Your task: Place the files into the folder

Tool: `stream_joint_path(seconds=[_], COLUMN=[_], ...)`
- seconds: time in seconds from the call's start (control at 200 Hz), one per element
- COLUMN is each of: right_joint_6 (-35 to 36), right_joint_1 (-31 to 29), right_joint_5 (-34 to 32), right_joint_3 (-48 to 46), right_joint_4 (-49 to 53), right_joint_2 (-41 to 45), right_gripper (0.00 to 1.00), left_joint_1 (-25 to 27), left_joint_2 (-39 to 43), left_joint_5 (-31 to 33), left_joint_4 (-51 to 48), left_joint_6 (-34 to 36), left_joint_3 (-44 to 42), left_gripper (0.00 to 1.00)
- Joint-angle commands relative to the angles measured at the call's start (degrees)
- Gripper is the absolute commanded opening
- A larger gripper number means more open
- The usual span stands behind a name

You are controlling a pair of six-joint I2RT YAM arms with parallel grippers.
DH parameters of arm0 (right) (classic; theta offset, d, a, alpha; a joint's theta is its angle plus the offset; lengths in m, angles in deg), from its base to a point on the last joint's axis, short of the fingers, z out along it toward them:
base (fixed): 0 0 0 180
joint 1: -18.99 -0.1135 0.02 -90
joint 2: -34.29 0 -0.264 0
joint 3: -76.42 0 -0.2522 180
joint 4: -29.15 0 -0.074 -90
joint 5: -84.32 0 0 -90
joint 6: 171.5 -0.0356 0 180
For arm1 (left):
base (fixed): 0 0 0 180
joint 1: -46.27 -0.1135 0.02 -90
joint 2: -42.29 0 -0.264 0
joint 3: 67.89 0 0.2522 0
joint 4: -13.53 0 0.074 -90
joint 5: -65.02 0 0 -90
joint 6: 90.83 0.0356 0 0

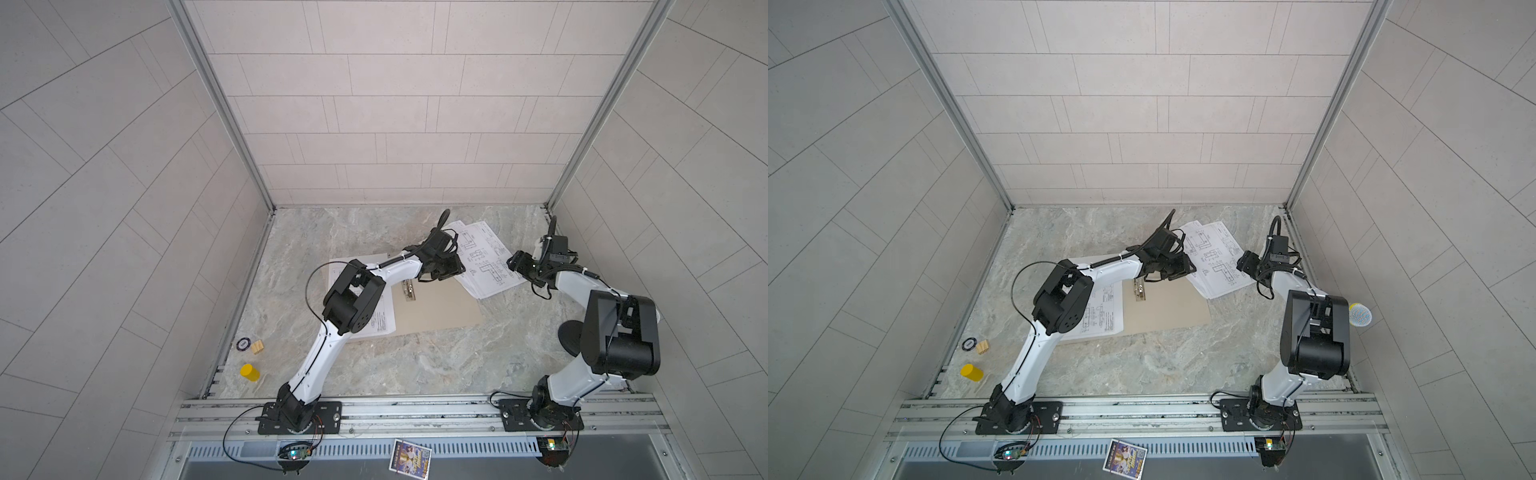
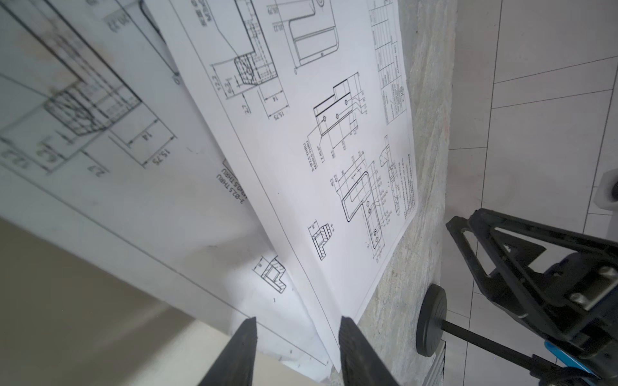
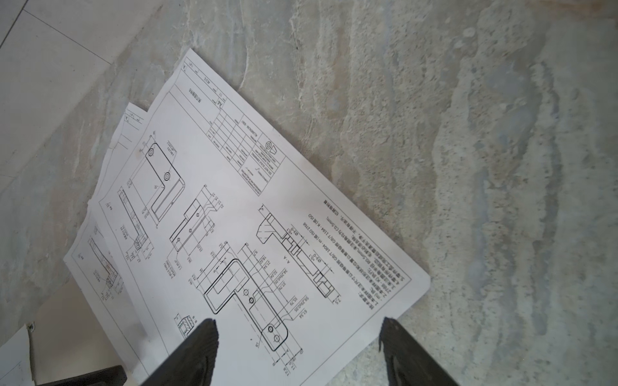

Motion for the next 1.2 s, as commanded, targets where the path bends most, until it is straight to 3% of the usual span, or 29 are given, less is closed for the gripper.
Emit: stream_joint_path(seconds=[0.0, 0.42, 0.735, 1.196], right_joint_6=[1.83, 0.61, 1.4, 1.13], right_joint_1=[1.11, 2.45, 2.54, 2.55], right_joint_5=[1.01, 5.57, 5.32, 5.68], right_joint_3=[1.54, 6.82, 8.82, 9.93], right_joint_4=[0.78, 0.42, 0.24, 2.54], right_joint_2=[-2.4, -9.63, -11.51, -15.2], right_gripper=[0.78, 0.85, 0.85, 0.81], left_joint_1=[0.43, 0.42, 0.49, 0.5], left_joint_2=[-0.94, -6.7, -6.75, -12.03], left_joint_5=[0.67, 1.65, 3.89, 2.27], left_joint_4=[-0.29, -4.3, -5.96, -3.67], left_joint_6=[-1.16, -2.87, -2.74, -5.77], left_joint_3=[3.46, 10.59, 10.51, 15.82], left_gripper=[0.47, 0.47, 0.47, 0.46])
